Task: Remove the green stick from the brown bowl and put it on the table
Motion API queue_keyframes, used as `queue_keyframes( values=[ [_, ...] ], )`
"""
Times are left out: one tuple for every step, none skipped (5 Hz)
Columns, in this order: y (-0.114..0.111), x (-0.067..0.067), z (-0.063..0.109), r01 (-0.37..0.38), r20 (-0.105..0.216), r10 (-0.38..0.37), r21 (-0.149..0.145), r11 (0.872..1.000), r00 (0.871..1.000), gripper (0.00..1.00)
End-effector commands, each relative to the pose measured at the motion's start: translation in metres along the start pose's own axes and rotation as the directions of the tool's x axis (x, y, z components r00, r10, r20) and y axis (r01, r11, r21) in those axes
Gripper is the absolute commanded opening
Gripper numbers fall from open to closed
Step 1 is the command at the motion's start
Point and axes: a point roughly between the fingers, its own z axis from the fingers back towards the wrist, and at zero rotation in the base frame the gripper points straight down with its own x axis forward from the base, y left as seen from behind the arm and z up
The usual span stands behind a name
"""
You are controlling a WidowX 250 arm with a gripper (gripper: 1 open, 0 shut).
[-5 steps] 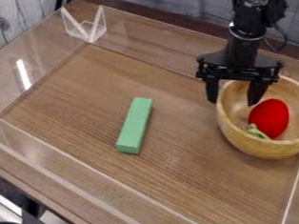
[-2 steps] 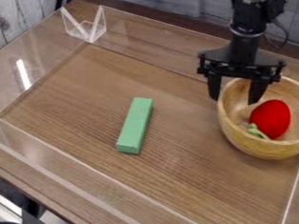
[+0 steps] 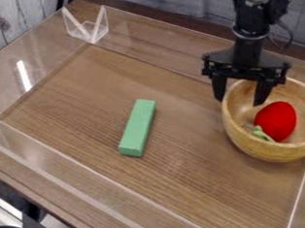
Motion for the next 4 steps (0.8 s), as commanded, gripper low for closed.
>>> queue_keyframes(
  values=[
    [-0.009,0.008,0.018,-0.089,0.044,0.090,-0.014,0.996,0.995,0.00],
    [-0.013,0.013,0.024,-0.187,0.049,0.187,-0.008,0.982,0.981,0.00],
    [-0.010,0.006,0.023,-0.186,0.046,0.187,-0.012,0.982,0.981,0.00],
    [-0.006,-0.001,0.021,-0.184,0.043,0.185,-0.013,0.983,0.982,0.00]
  ],
)
